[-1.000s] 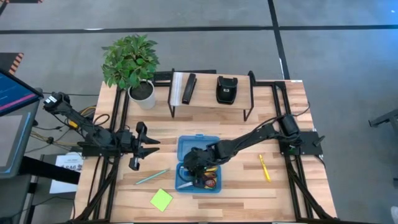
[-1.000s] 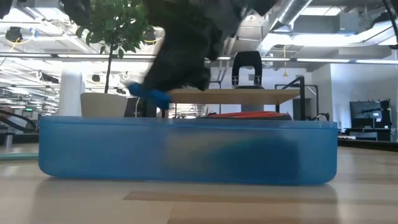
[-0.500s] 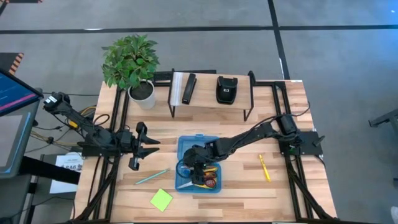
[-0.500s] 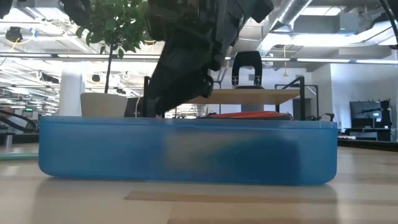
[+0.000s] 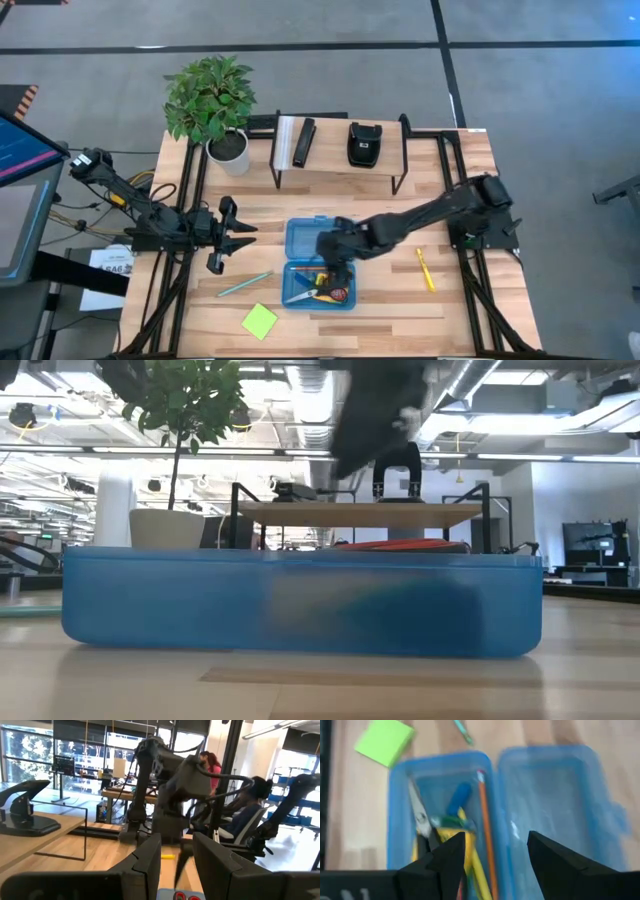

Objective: Pack school essentials
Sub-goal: Put the yellow highlighter pen into the blue supply box

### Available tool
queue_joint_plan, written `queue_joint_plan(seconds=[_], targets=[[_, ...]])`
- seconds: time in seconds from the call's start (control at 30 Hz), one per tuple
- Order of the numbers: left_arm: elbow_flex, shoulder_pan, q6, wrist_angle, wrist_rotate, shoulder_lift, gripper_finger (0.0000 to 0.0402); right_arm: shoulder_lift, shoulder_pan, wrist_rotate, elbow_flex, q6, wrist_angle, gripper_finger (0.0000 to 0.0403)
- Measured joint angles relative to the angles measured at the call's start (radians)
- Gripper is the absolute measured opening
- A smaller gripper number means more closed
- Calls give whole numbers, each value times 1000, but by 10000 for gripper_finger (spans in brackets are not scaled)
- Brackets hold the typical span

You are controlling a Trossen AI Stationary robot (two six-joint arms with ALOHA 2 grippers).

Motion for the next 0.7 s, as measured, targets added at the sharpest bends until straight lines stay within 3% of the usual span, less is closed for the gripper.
queue_joint_plan(seconds=[0.33,0.5,0.7], targets=[[0,0,5,7,8,0,100,-303,163,179,-398,430,-45,233],[0,1,-5,10,8,0,100,-421,250,189,-559,793,-183,233],[0,1,-6,20,9,0,100,-446,360,128,-593,1170,-417,233]])
